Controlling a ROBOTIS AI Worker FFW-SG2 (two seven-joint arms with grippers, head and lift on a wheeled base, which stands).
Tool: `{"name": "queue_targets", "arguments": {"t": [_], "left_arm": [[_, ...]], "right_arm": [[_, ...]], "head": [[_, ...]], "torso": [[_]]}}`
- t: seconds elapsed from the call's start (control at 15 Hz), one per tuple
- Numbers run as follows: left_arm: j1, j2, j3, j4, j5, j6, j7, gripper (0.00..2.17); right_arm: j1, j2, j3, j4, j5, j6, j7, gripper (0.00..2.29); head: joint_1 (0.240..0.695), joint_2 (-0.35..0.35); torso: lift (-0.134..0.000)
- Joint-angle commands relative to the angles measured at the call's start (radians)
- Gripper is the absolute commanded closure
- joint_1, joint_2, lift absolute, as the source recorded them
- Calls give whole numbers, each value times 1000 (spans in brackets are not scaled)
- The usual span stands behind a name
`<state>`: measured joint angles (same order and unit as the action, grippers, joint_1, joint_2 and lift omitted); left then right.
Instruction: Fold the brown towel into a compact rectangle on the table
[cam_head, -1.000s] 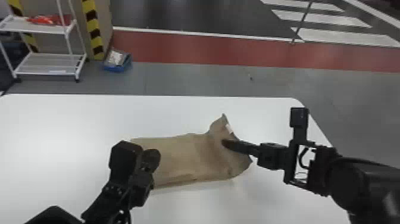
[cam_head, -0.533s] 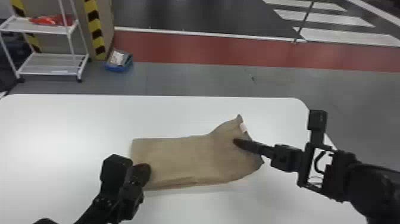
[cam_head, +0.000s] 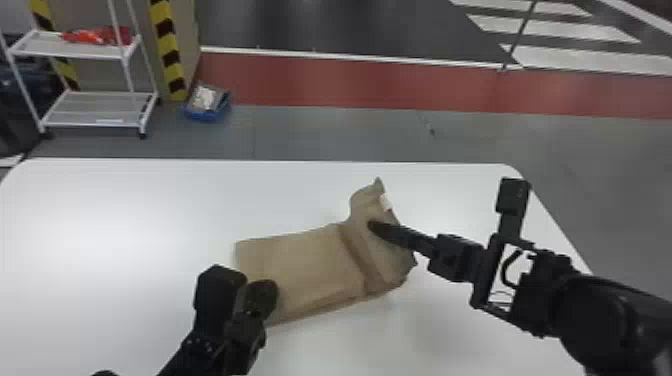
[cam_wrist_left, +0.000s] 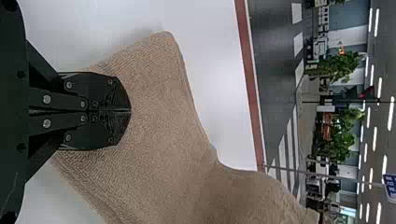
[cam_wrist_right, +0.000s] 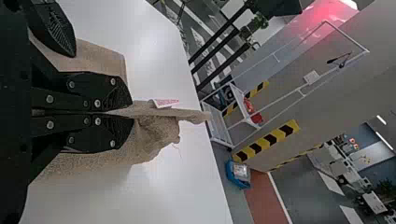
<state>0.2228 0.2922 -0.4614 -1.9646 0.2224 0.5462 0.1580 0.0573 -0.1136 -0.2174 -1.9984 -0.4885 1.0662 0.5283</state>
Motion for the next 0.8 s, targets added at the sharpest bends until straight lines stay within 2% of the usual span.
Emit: {"name": "queue_targets", "arguments": {"t": [0.0, 0.73], "left_arm": [[-11, -5, -10, 0, 0, 5, 0, 2121], [-43, -24, -28, 6, 17, 18, -2, 2121]], "right_arm": [[-24, 6, 44, 33, -10, -27, -28, 1325], [-57, 6, 161, 66, -12, -39, -86, 1322]], "head": [[695, -134], [695, -91]], "torso": [[-125], [-125]]}}
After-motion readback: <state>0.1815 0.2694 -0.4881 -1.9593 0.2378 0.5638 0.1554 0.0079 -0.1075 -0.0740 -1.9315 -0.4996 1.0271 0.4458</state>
